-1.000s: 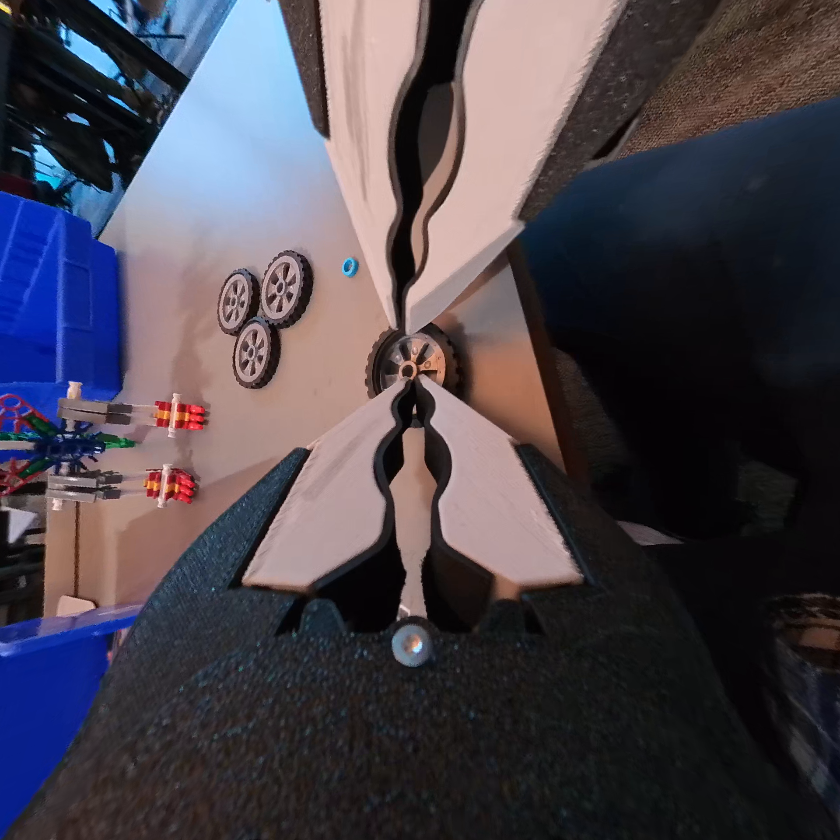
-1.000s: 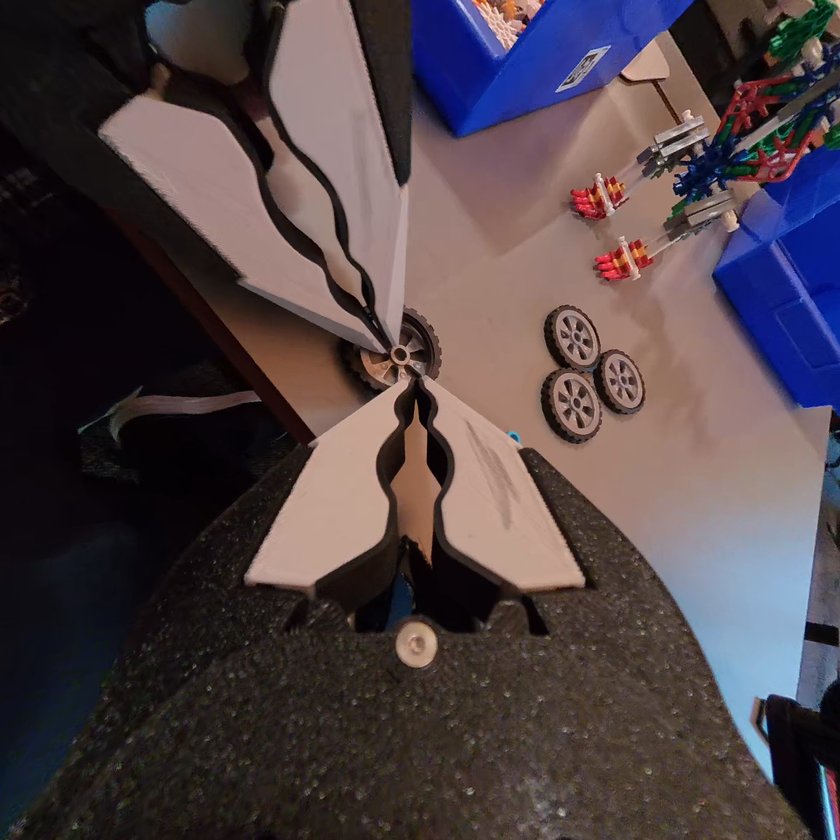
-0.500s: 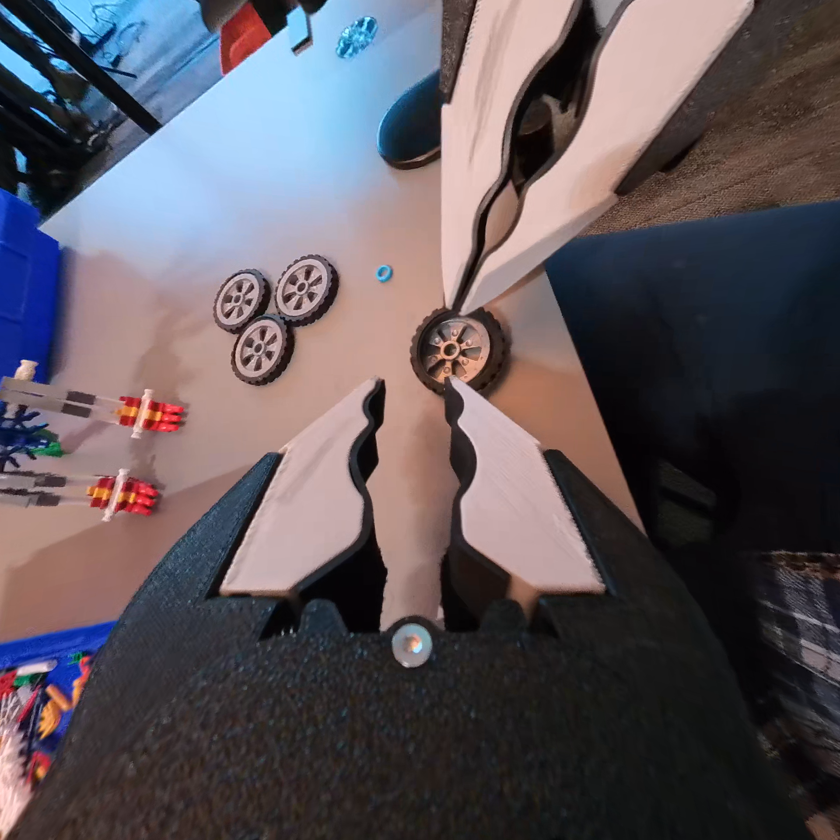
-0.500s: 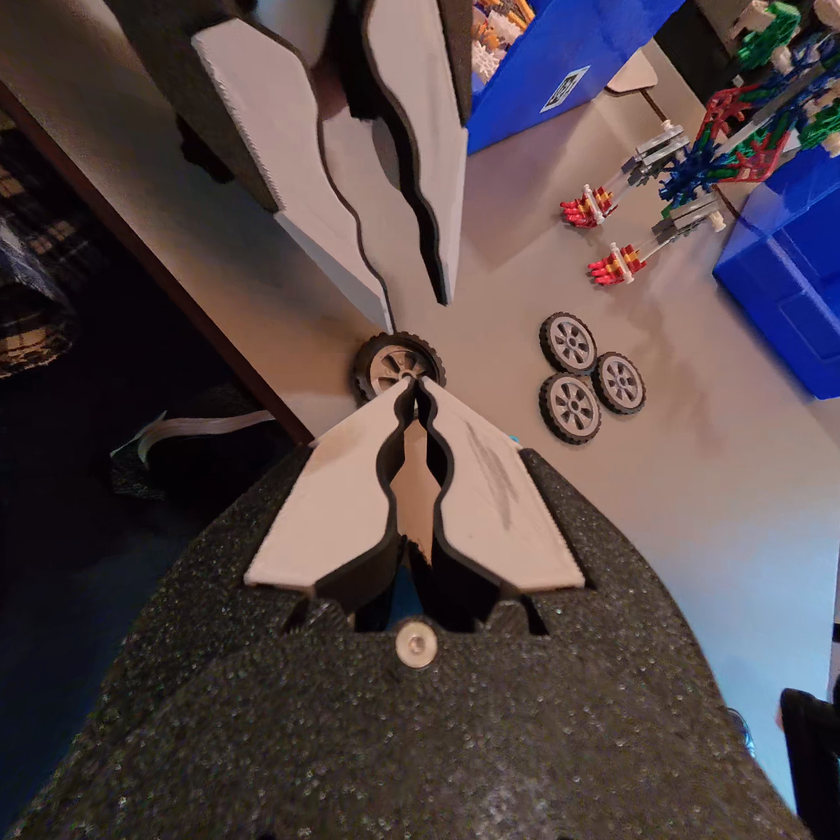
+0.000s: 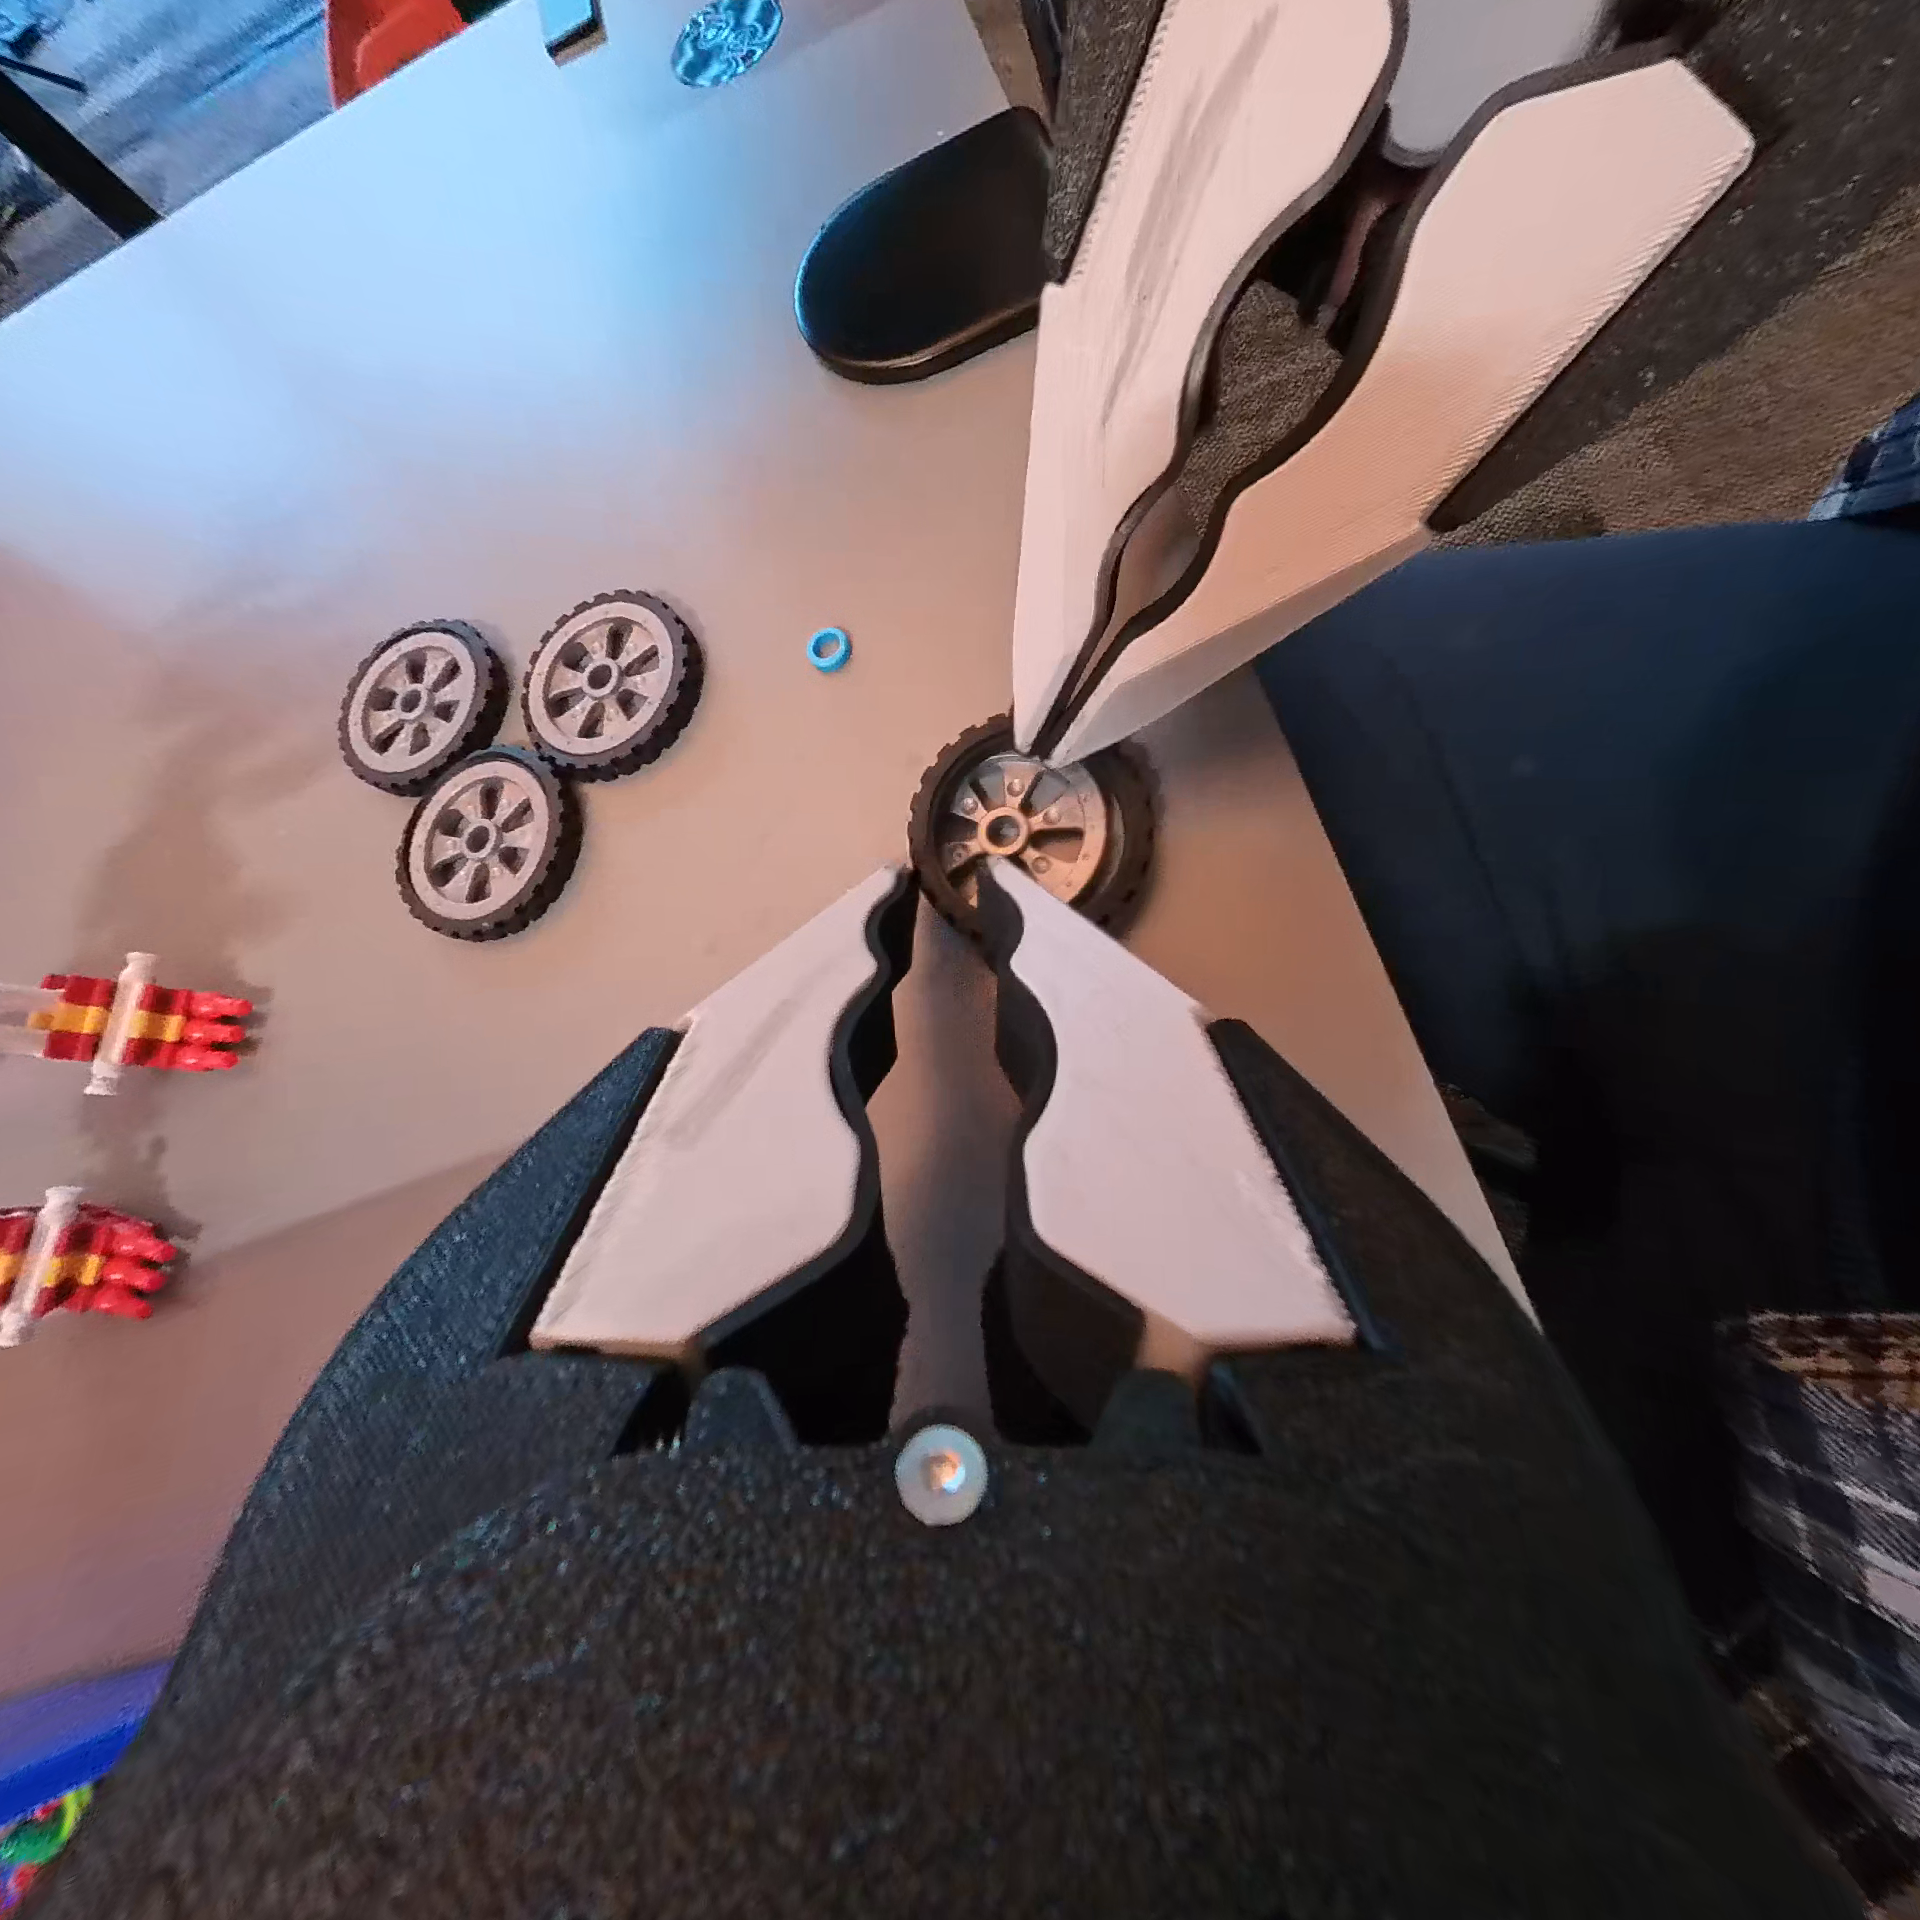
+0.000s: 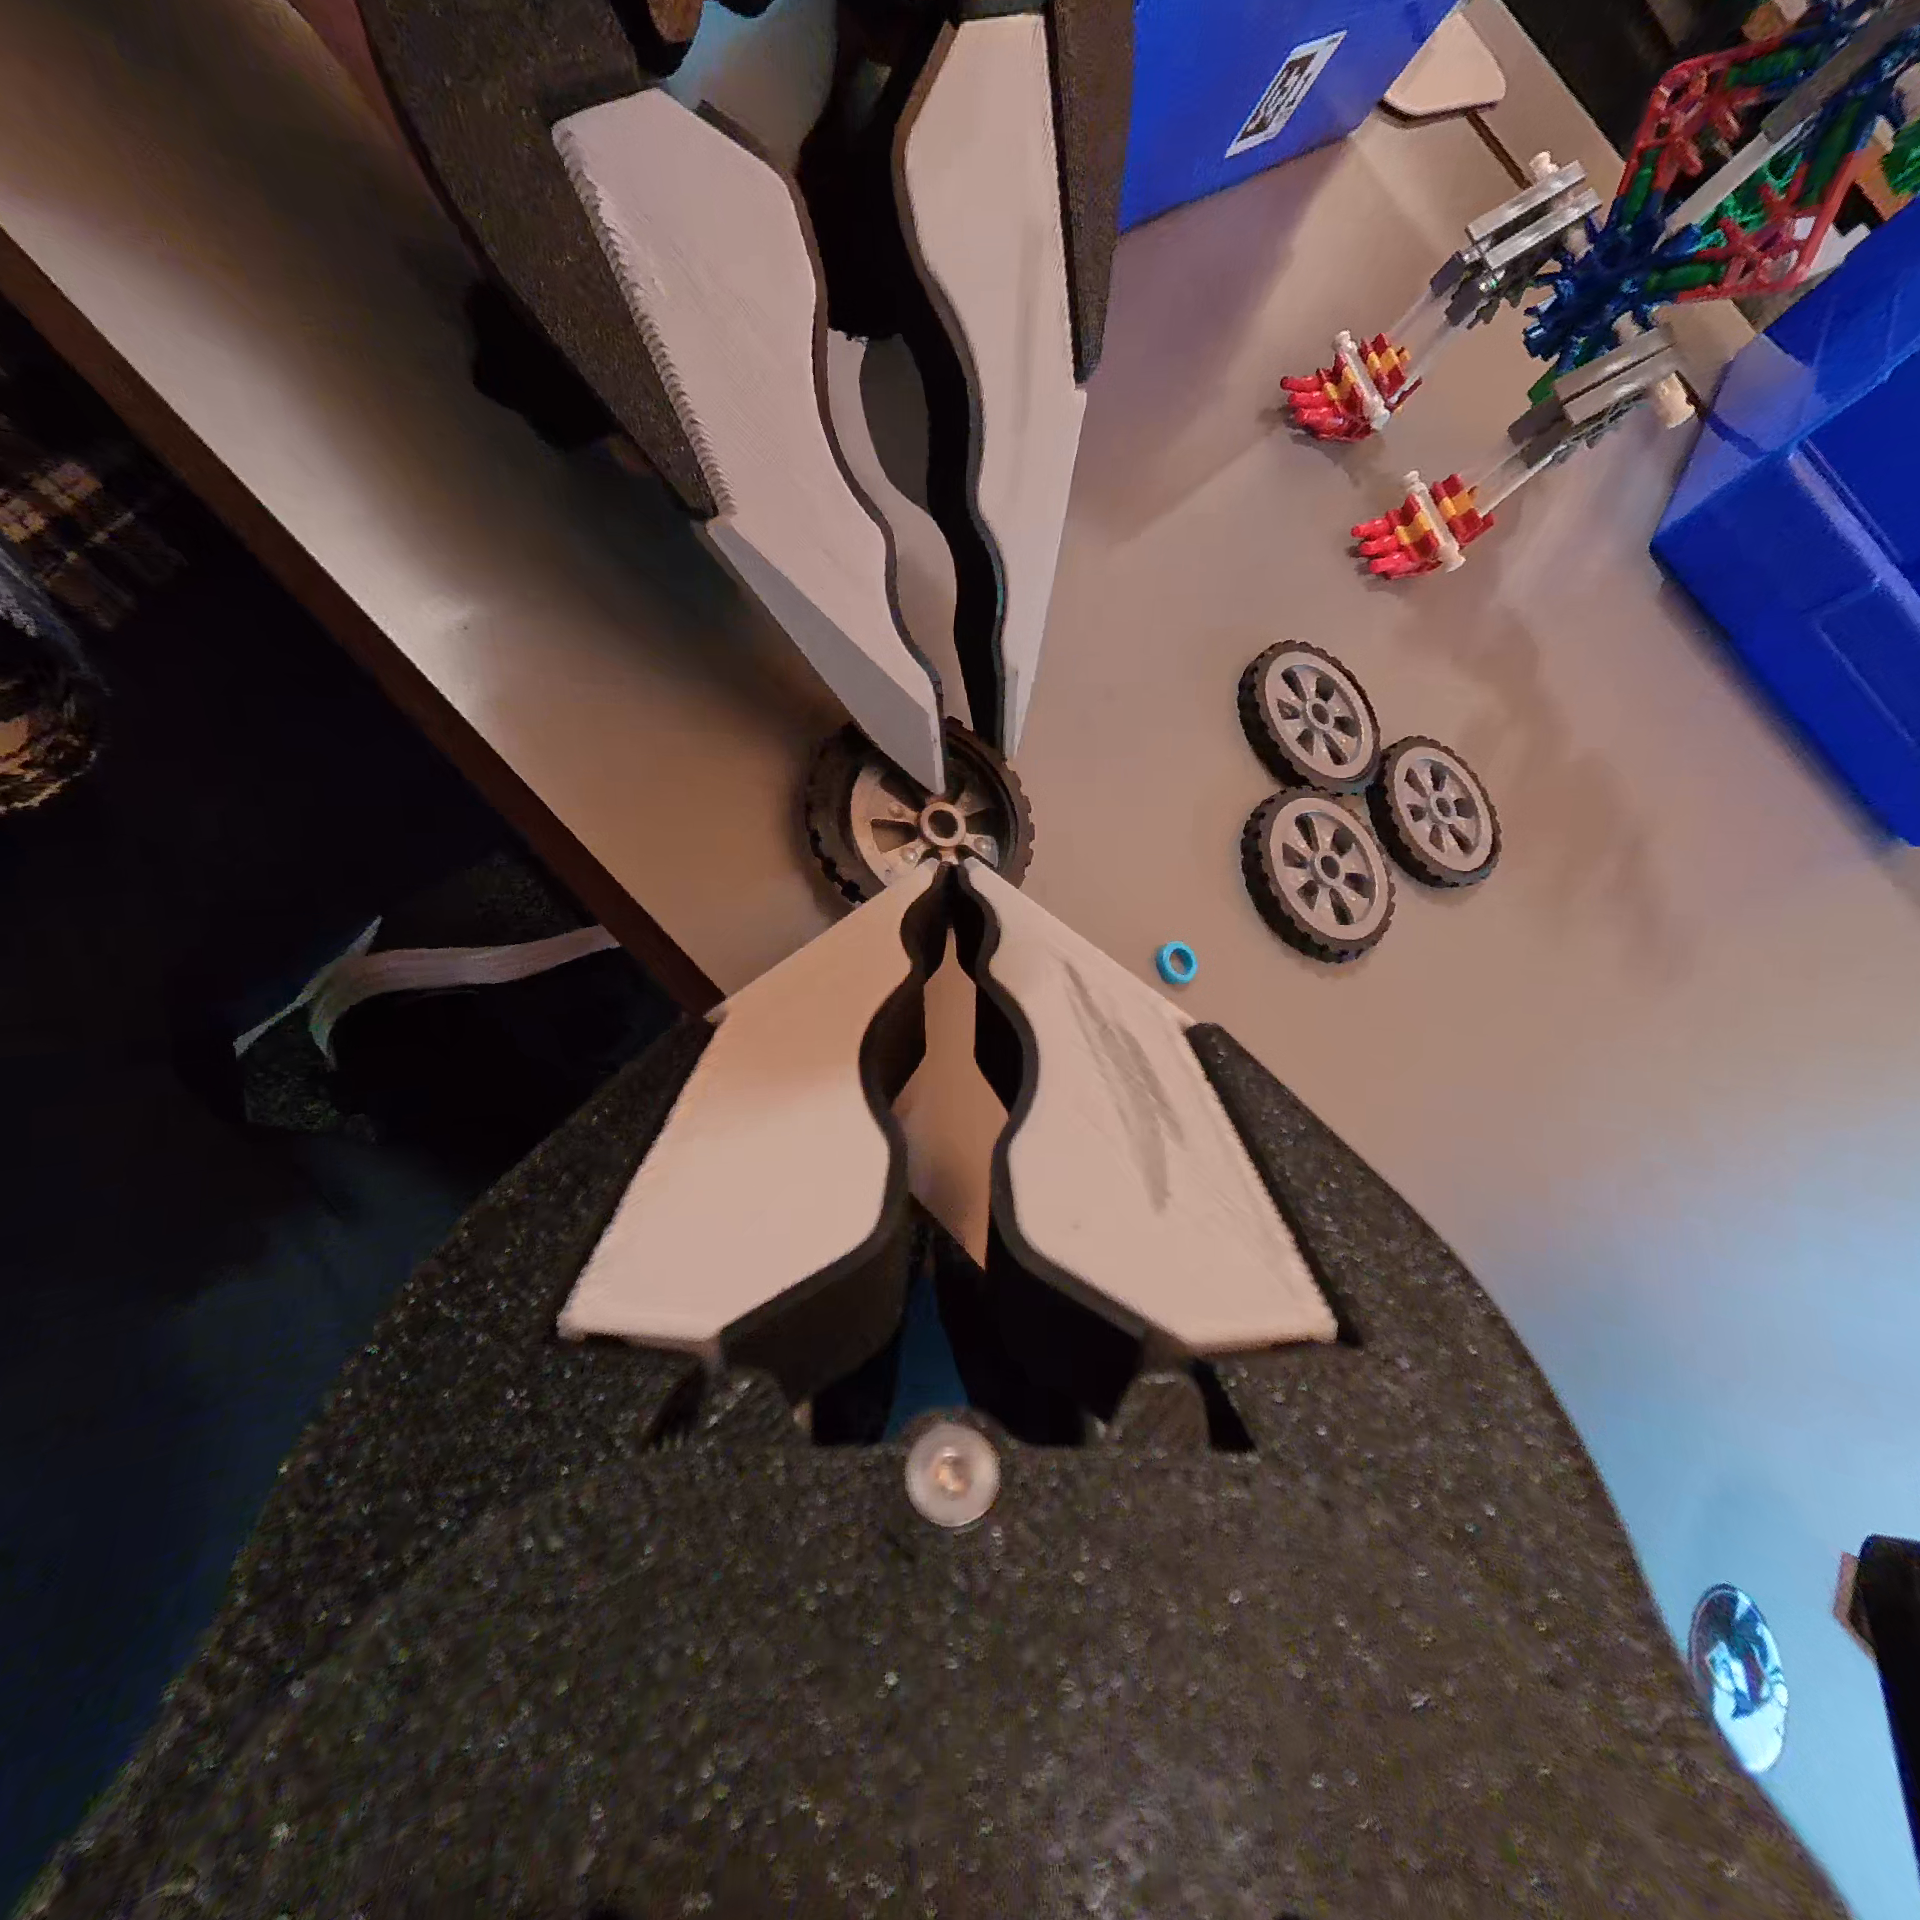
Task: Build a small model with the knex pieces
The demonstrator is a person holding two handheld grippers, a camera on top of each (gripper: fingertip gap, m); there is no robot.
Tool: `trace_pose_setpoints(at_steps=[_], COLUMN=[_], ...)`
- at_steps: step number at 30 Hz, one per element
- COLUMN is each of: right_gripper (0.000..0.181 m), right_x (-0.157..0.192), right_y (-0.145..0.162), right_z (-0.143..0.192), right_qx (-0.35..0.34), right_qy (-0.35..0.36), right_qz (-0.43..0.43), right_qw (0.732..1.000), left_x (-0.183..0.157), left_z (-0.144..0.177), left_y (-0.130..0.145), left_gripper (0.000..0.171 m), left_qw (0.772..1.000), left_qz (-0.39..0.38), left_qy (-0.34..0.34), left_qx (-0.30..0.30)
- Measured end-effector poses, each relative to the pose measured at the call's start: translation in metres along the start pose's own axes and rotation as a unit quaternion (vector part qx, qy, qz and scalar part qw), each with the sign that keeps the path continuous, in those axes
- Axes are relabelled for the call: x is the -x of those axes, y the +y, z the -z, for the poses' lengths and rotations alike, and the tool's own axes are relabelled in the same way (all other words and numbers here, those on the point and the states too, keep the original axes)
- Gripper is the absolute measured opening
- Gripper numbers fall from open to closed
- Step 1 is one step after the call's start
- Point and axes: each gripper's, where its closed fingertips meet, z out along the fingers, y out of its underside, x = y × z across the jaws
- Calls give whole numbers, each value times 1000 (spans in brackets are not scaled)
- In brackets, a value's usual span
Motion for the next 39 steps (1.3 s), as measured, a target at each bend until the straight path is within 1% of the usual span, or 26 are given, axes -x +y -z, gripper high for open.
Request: trace_pose_setpoints(at_steps=[6,12,15,18,21,28,36,39], right_gripper=[0,0,0,0,1,1,2,2], right_x=[1,1,-1,-4,-5,-10,-11,-12], right_y=[1,4,7,9,10,13,15,15], right_z=[0,2,2,2,1,-2,-4,-6], right_qx=[-9,-11,-15,-17,-16,-3,12,20], right_qy=[2,16,18,22,17,-7,-57,-64], right_qz=[8,18,1,-15,-40,-101,-173,-183], right_qw=[1000,1000,1000,1000,999,995,983,981], left_x=[1,-1,-2,-2,-1,1,5,8], left_z=[-1,-2,-2,-2,-2,-3,-4,-5], left_y=[0,-1,-1,-1,-1,0,0,1], left_gripper=[10,9,9,9,9,9,7,7], left_qw=[1000,1000,1000,1000,1000,999,995,993], left_qz=[1,9,-4,10,8,38,91,111], left_qy=[-2,10,1,8,3,18,31,34], left_qx=[1,3,6,3,5,7,12,13])
